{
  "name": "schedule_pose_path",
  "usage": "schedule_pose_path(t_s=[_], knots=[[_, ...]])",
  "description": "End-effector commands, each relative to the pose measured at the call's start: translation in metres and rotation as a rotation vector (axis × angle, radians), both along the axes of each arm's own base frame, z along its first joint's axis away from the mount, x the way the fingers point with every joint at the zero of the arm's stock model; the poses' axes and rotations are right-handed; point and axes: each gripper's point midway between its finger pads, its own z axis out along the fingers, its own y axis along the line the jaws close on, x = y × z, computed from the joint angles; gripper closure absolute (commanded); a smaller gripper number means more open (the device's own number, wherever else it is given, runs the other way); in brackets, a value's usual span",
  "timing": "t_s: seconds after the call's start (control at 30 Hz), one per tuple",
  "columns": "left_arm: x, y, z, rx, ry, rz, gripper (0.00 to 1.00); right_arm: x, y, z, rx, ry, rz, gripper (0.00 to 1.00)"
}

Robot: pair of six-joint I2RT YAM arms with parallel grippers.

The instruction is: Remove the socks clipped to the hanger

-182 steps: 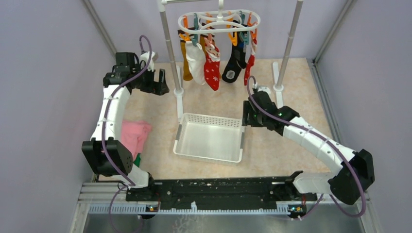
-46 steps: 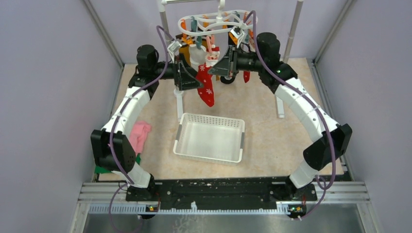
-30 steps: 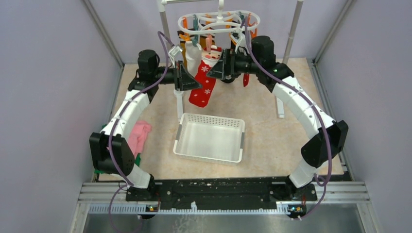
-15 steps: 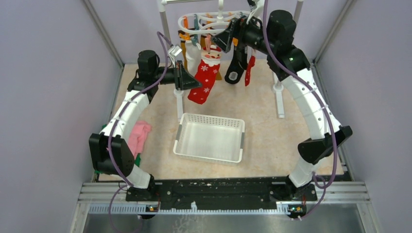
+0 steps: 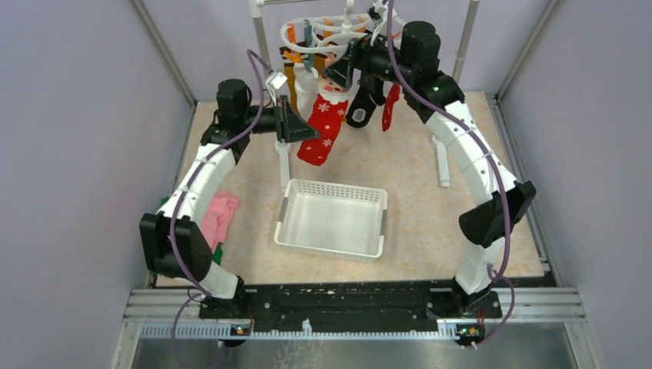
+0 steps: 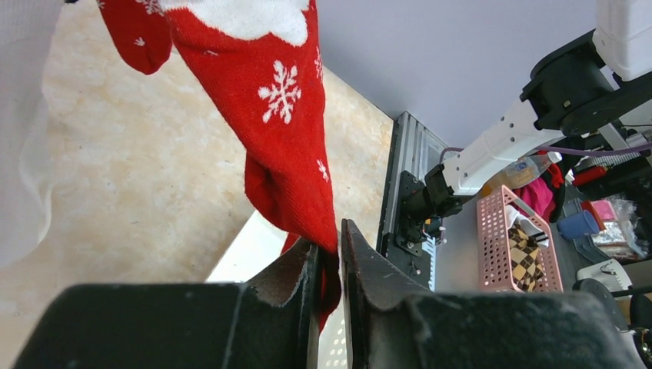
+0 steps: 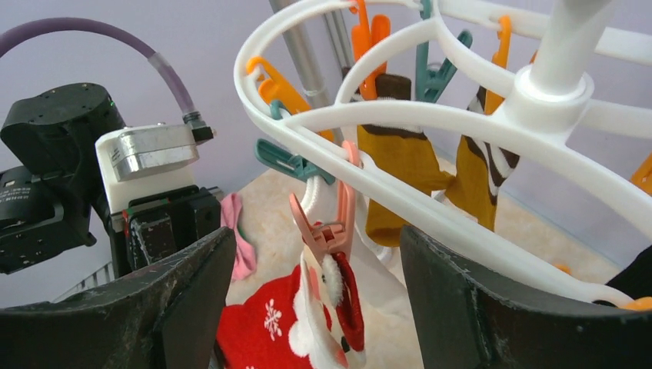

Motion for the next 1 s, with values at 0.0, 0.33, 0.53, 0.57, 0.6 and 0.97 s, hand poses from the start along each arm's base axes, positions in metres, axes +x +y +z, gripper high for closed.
schedule_pose_path(t_s=[0.0,0.33,0.53,0.57,0.6,0.97], knots=[[-0.013,0.0,0.037,-0.025,-0.115,-0.015,0.79,-0.006,-0.001,0.026,0.061,-0.084,0.028,0.23],[-0.016,-0.003,0.038,-0.024,-0.116,-0.013,0.79,0.0,0.005,0.038,0.135,-0.107,0.026,0.41],[-0.016,-0.008,0.036,-0.022,-0.106,-0.019,0.79,-0.008,0.004,0.049,0.19,-0.126,0.04,0.49],[-0.016,-0.008,0.036,-0.022,-0.106,-0.02,0.79,-0.007,0.005,0.047,0.189,-0.117,0.043,0.49],[-0.017,-0.008,0.036,-0.023,-0.106,-0.02,0.8,-0.007,0.005,0.045,0.186,-0.112,0.041,0.49],[-0.022,-0.011,0.036,-0.023,-0.115,-0.025,0.8,0.002,0.001,0.043,0.214,-0.113,-0.011,0.67]])
